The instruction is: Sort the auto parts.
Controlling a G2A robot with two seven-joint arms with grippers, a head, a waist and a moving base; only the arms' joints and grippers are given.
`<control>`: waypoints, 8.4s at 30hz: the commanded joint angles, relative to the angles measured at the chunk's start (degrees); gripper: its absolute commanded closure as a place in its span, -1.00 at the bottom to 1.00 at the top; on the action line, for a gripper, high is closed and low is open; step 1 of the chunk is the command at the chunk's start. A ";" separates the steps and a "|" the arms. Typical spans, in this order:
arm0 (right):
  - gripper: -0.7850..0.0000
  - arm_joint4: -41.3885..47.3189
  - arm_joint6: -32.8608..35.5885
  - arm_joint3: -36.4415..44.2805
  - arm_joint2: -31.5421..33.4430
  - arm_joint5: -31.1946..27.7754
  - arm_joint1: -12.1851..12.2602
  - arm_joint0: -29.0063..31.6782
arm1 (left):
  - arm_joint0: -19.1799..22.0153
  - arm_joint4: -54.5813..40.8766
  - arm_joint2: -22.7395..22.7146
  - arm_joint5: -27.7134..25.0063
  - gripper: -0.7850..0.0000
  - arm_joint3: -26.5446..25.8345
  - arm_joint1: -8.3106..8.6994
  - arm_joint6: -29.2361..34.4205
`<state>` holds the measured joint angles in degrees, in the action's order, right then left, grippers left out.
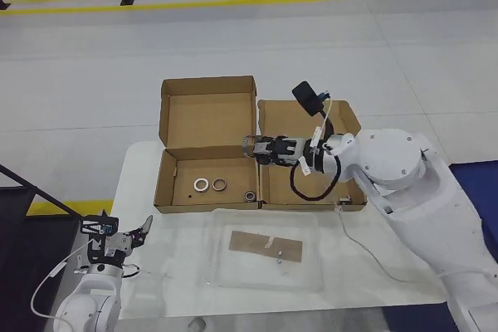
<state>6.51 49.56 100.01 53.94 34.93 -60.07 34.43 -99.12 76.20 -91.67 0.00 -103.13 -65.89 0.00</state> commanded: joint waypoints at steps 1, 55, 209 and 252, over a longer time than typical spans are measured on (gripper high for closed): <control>1.00 1.93 2.76 -10.48 -5.68 -0.24 -1.77 -5.50 | 0.00 0.00 0.00 0.00 -1.00 0.00 0.00 0.00; 1.00 15.92 -7.06 -70.97 -27.80 -45.53 -30.10 -19.98 | 0.00 0.00 0.00 0.00 -1.00 0.00 0.00 0.00; 0.70 -29.69 38.44 -15.49 -44.20 -39.29 -5.57 -15.02 | 0.00 0.00 0.00 0.00 -1.00 0.00 0.00 0.00; 0.80 -35.23 38.44 -26.56 -44.20 -43.64 -13.59 -10.77 | 0.00 0.00 0.00 0.00 -1.00 0.00 0.00 0.00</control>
<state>-28.67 88.00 73.53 9.74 -8.63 -73.57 23.64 -99.12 76.20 -91.67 0.00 -103.13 -65.89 0.00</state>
